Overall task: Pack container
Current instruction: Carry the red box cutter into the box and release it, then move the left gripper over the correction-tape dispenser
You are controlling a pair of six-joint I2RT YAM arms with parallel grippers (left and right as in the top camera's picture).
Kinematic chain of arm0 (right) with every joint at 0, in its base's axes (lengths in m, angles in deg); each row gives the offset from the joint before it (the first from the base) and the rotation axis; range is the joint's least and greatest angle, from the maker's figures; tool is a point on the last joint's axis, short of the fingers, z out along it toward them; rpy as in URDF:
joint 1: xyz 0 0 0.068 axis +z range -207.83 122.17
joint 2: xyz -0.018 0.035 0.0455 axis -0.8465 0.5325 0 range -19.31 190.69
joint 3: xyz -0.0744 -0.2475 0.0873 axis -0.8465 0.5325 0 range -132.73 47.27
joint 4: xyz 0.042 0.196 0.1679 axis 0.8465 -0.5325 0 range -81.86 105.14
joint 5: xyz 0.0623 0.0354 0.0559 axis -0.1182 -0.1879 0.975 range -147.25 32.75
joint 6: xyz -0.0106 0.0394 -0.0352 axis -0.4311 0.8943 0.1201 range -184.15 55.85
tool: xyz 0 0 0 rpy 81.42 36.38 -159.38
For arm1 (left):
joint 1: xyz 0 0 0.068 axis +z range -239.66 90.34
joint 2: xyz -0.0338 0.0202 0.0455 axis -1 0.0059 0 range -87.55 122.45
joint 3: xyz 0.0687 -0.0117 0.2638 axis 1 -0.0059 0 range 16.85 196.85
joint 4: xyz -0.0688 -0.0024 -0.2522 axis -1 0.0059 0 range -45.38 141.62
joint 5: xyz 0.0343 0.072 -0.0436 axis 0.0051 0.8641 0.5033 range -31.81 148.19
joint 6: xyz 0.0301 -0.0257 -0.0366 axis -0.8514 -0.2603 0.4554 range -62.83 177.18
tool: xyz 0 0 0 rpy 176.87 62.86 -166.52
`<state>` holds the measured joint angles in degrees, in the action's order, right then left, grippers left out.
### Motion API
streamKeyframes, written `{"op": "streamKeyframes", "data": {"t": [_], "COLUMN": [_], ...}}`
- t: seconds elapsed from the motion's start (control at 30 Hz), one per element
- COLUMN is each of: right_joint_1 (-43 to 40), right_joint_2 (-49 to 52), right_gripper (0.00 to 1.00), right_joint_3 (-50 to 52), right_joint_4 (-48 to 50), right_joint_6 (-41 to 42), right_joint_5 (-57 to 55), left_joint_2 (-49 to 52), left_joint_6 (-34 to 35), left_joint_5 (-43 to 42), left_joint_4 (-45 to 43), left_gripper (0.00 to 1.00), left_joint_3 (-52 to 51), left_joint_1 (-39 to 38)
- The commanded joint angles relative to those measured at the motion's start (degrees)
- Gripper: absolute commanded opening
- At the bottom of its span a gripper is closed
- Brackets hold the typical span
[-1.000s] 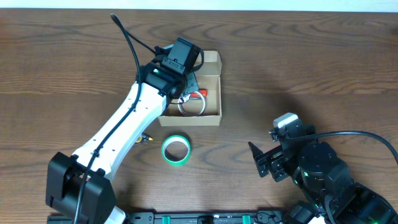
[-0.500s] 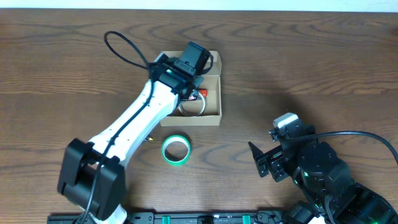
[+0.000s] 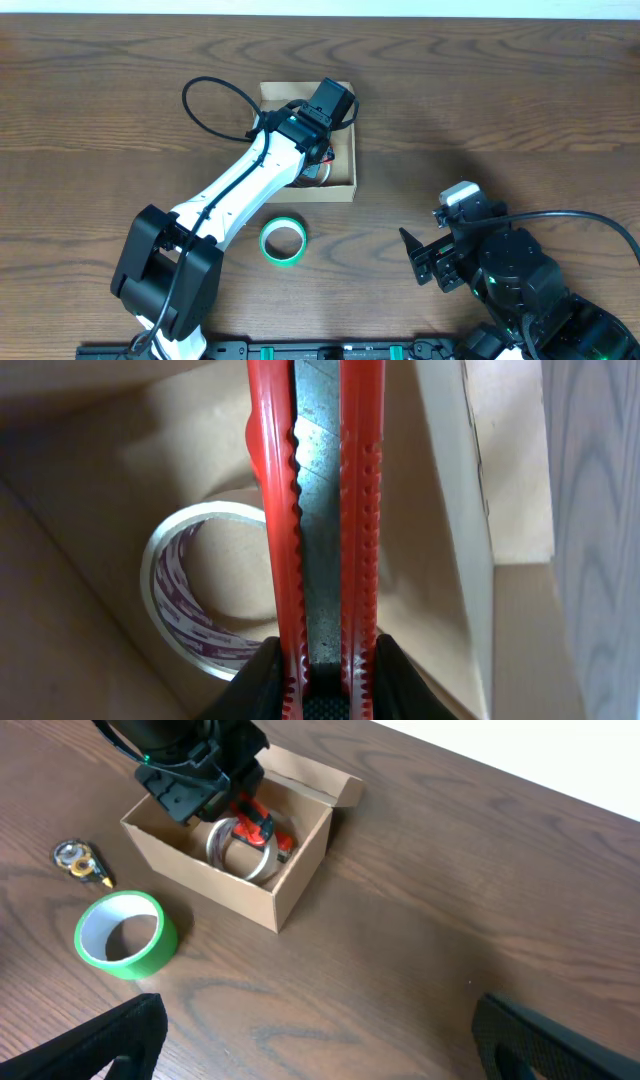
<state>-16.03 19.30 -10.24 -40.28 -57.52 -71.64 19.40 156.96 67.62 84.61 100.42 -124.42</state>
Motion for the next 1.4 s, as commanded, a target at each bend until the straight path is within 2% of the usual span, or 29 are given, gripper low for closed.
{"op": "streamKeyframes", "data": {"t": [0.0,0.2,0.27,0.77,0.93,1.0,1.2,1.37], "right_joint_1": [-0.13,-0.13,-0.15,-0.13,-0.13,-0.13,-0.13,-0.13], "right_joint_2": [0.02,0.02,0.02,0.02,0.02,0.02,0.02,0.02], "right_gripper": [0.99,0.99,0.99,0.99,0.99,0.99,0.99,0.99], "right_joint_3": [0.2,0.2,0.2,0.2,0.2,0.2,0.2,0.2], "right_joint_4": [0.09,0.09,0.09,0.09,0.09,0.09,0.09,0.09], "right_joint_6": [0.39,0.39,0.39,0.42,0.39,0.42,0.39,0.42], "right_joint_5": [-0.2,-0.2,-0.2,-0.2,-0.2,-0.2,-0.2,-0.2], "left_joint_2": [0.55,0.57,0.68,2.38,2.36,2.36,1.4,-2.86], "left_joint_6": [6.51,8.7,8.7,9.55,9.55,9.55,9.29,2.45], "left_joint_5": [1.03,0.92,0.9,-1.62,-2.84,-3.54,-3.72,-2.82], "left_joint_4": [0.02,0.17,0.24,0.28,0.42,0.42,0.48,0.87], "left_gripper": [0.23,0.24,0.28,0.29,0.47,0.58,0.66,0.7], "left_joint_3": [1.03,1.03,1.03,1.03,1.03,1.03,1.03,1.03], "left_joint_1": [-0.13,-0.15,-0.15,-0.15,-0.15,-0.15,-0.13,-0.09]}}
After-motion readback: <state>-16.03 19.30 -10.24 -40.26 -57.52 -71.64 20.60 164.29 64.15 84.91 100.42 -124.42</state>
